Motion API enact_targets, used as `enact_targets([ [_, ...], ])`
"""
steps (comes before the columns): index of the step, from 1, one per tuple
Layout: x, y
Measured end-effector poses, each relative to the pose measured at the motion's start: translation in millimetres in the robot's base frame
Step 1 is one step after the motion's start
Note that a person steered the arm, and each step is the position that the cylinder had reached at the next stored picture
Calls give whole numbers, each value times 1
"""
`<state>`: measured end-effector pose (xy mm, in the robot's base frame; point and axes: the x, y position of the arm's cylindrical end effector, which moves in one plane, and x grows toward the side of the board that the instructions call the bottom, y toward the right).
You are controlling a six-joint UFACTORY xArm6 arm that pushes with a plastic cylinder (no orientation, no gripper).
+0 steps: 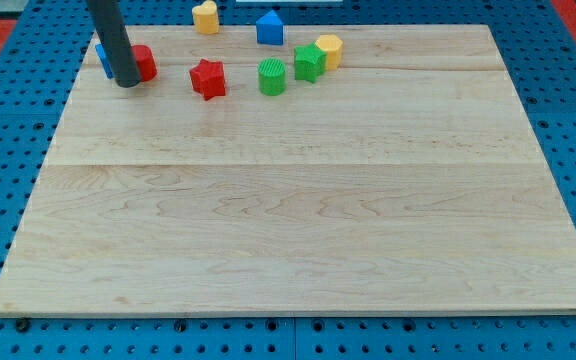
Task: Slide the red circle to the top left of the green star
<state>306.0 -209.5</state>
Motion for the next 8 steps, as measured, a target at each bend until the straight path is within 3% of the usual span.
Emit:
enact_targets([
  [2, -26, 3],
  [4, -29, 67],
  [5, -24, 12],
  [7, -63, -3],
  [8, -69, 74],
])
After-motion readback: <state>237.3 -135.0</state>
